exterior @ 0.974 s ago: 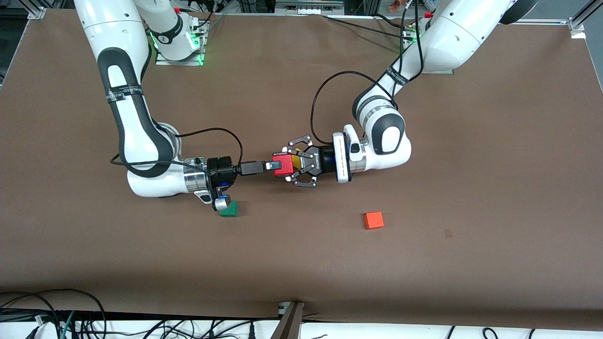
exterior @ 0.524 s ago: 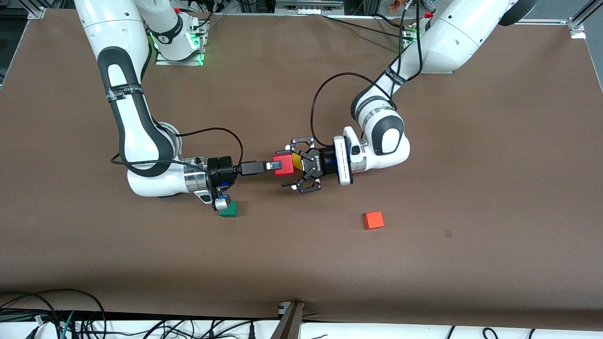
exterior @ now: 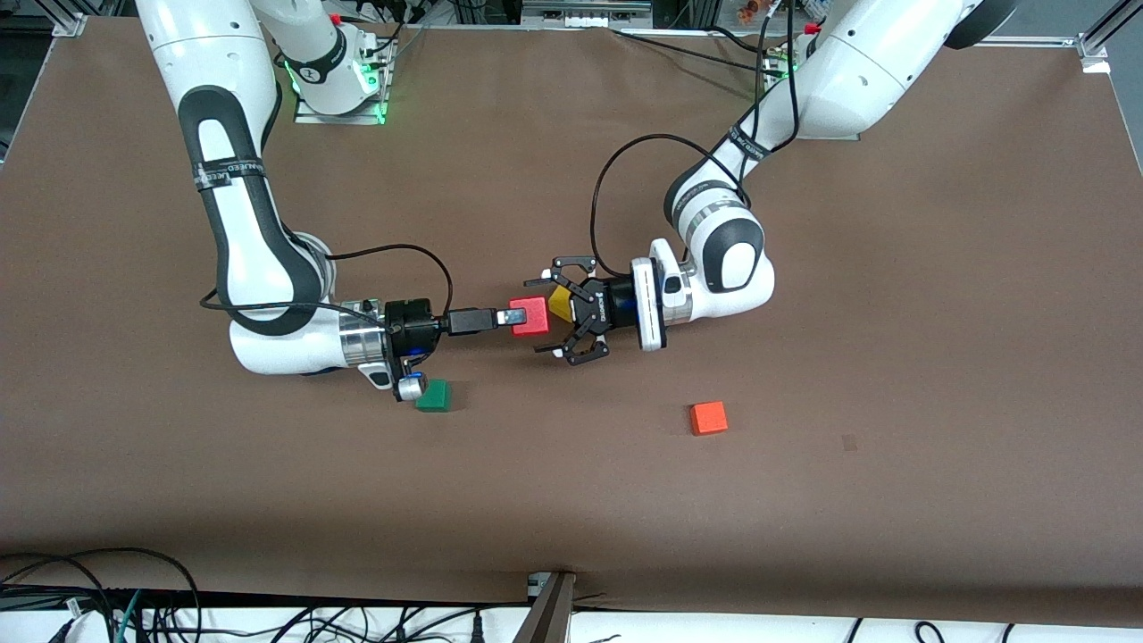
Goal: Pass red block to right arm, stack on blue
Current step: 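Grasp the red cube with the right gripper from the left gripper, then open the left gripper and withdraw while the right gripper carries cube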
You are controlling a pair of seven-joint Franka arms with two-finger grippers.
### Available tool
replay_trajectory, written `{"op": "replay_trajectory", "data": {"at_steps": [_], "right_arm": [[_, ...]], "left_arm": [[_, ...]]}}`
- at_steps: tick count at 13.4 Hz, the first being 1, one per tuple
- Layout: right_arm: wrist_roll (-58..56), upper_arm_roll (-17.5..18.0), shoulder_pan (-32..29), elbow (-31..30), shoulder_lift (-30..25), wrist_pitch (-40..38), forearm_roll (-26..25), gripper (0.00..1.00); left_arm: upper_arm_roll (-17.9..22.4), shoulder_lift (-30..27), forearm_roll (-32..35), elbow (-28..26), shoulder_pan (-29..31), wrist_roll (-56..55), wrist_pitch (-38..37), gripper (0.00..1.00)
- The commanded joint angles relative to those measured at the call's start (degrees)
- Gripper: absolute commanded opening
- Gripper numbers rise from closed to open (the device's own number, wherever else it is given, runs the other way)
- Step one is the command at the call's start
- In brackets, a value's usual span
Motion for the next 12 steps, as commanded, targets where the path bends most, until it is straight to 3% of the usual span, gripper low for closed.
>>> {"op": "replay_trajectory", "data": {"at_steps": [1, 7, 12], "right_arm": [[-1.59, -2.85, -0.22, -0.67, -1.83, -0.15, -4.66, 0.11], [-1.5, -8.57, -0.31, 2.23, -4.28, 0.11, -30.39, 0.09], [0.16, -11.04, 0.39, 2.33, -7.45, 3.36, -60.42, 0.09]], "left_arm": [[-0.19, -4.63, -0.28, -3.24, 1.33, -5.32, -0.2, 1.0], [0.16, -12.02, 22.87, -7.29, 6.33, -26.93, -0.2, 1.0], [0.07, -14.13, 40.81, -8.0, 8.89, -38.27, -0.46, 1.0]]}}
